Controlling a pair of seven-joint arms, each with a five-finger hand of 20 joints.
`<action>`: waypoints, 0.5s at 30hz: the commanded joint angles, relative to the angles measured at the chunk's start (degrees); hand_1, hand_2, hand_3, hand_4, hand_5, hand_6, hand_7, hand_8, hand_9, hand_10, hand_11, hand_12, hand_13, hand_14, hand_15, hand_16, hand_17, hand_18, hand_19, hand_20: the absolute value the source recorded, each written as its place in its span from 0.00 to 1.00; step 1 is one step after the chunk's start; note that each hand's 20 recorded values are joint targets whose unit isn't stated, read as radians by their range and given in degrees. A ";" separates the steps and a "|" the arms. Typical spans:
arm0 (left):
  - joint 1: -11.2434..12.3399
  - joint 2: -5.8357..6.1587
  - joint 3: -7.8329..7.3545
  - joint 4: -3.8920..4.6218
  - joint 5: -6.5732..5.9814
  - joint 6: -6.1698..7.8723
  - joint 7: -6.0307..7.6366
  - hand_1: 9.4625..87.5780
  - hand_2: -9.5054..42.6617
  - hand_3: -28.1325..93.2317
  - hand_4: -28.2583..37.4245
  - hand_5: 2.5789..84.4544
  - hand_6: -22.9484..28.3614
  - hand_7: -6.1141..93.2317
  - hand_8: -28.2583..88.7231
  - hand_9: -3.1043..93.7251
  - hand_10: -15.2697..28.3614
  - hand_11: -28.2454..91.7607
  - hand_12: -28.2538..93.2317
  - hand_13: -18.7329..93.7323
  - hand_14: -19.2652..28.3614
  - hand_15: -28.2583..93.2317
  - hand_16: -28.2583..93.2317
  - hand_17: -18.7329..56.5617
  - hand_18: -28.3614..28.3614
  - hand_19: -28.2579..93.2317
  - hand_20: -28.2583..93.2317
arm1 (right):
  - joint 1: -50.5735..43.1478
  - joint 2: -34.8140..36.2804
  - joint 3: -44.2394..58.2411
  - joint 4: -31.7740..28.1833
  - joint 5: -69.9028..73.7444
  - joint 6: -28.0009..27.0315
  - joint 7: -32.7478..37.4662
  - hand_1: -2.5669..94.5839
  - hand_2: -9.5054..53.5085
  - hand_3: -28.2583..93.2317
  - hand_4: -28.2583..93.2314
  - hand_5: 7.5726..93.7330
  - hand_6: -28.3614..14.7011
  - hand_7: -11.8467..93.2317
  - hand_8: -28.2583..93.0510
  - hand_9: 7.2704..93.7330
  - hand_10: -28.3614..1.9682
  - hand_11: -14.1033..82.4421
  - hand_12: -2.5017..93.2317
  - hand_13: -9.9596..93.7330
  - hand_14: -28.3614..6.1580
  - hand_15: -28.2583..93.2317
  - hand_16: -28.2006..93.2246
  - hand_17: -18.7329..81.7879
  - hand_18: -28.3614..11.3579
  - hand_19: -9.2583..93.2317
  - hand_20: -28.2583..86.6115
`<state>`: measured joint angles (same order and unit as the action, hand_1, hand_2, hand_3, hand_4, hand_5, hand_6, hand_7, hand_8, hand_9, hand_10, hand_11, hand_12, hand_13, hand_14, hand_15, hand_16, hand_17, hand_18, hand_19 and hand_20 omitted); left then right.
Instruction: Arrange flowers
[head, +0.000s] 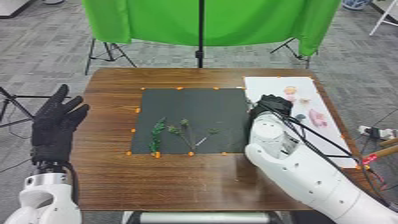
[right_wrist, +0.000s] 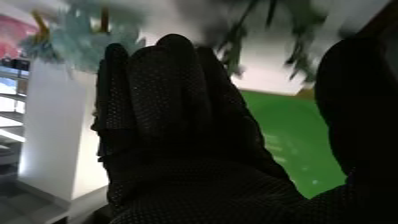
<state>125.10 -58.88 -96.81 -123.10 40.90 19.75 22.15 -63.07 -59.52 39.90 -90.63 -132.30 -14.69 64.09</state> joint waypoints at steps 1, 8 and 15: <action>-0.14 -0.62 0.26 0.27 0.06 -0.36 -0.26 0.17 0.31 0.91 0.00 0.38 0.58 0.14 0.17 0.36 0.77 0.43 0.32 0.34 0.95 0.68 0.14 0.11 0.96 0.66 0.27 | 1.71 -1.72 -4.81 3.71 -1.09 -2.80 -1.29 0.35 0.01 0.84 0.04 0.64 0.36 0.24 0.14 0.57 0.13 0.70 0.22 0.64 0.27 0.89 0.34 0.47 0.00 0.98 0.18; -0.01 -0.51 0.11 0.27 -0.36 -0.09 0.37 0.17 0.31 0.91 0.00 0.38 0.58 0.14 0.17 0.36 0.77 0.43 0.32 0.34 0.95 0.68 0.14 0.11 0.96 0.66 0.27 | 0.45 -1.12 -6.64 4.18 0.92 0.88 -0.53 0.56 0.00 0.79 0.00 0.84 0.53 0.33 0.24 0.76 0.43 0.66 0.33 0.77 0.48 0.87 0.39 0.49 0.06 0.97 0.27; 0.65 -0.18 0.19 0.10 -0.80 0.39 1.03 0.17 0.31 0.91 0.00 0.38 0.58 0.14 0.17 0.36 0.77 0.43 0.32 0.34 0.95 0.68 0.14 0.11 0.96 0.66 0.27 | -0.06 0.53 -6.01 2.95 -0.99 7.74 -0.95 0.62 0.00 0.80 0.00 0.93 0.57 0.34 0.29 0.88 0.58 0.59 0.39 0.85 0.55 0.86 0.41 0.53 0.11 0.99 0.32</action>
<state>124.68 -59.04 -96.79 -123.08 40.76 19.72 22.63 -59.56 -60.94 35.31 -88.47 -132.95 -11.58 63.68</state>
